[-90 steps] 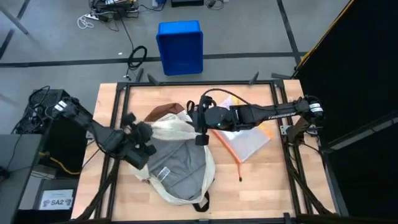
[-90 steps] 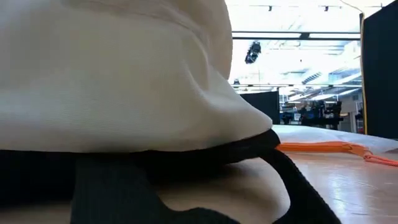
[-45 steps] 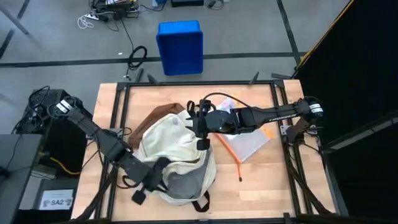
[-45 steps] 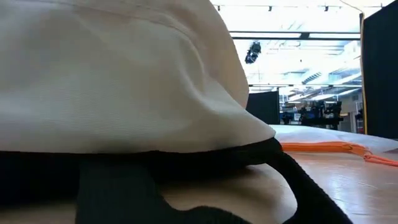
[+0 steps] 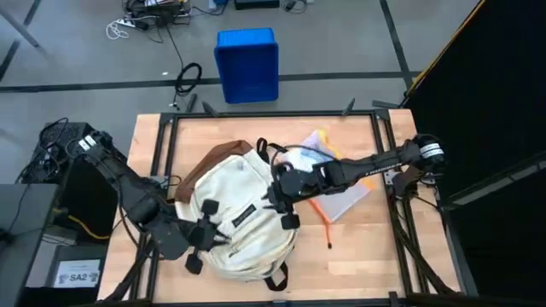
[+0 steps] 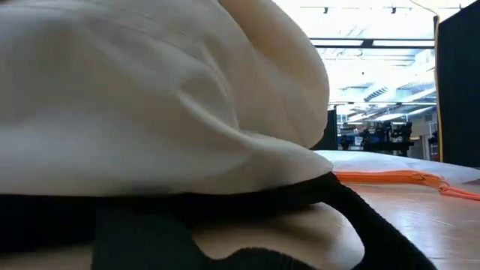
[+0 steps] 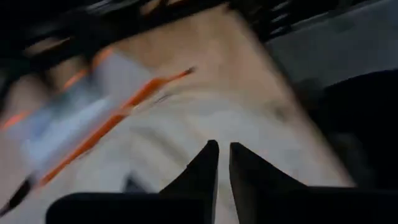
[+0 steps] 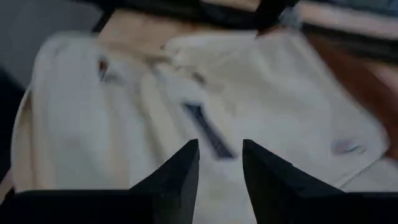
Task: Unpack backpack
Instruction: Remove the pink cellphone from the white backpack
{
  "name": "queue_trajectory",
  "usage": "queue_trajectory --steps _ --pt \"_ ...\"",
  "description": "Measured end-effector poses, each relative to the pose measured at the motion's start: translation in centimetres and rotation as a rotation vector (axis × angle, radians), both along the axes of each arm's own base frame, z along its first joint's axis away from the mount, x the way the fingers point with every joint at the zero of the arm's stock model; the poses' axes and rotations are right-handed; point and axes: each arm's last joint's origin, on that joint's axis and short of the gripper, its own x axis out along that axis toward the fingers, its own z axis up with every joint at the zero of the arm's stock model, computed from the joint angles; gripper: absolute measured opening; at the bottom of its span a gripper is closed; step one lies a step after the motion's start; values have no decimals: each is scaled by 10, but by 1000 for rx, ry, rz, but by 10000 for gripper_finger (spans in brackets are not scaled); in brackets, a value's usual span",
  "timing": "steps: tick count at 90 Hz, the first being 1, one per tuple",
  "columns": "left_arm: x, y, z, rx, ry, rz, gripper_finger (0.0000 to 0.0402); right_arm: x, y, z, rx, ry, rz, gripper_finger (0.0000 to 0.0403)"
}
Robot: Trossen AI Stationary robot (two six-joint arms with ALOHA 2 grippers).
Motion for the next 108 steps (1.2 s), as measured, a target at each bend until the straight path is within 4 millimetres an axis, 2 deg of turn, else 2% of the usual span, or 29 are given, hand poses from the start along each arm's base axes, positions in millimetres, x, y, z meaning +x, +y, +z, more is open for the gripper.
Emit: queue_trajectory --steps 12,25,42,58,70,80,90,108 --pt "-6 14 -25 19 77 212 13 -7 7 -26 21 54 -7 84" --pt "-13 24 -63 3 138 343 13 -15 15 -57 71 84 -13 77" --pt "-16 38 -116 -67 192 397 13 -29 24 -91 154 113 -2 70" --pt "-12 60 -151 -85 168 435 13 -39 29 -108 201 119 -25 66" --pt "-4 83 -164 -22 152 448 13 -41 34 -112 230 103 -26 63" --pt "5 104 -166 33 144 460 13 -43 40 -112 252 80 -15 64" --pt "19 124 -161 47 120 424 13 -43 46 -110 282 51 -5 66" --pt "42 154 -142 -35 13 271 13 -42 52 -106 275 23 28 60"
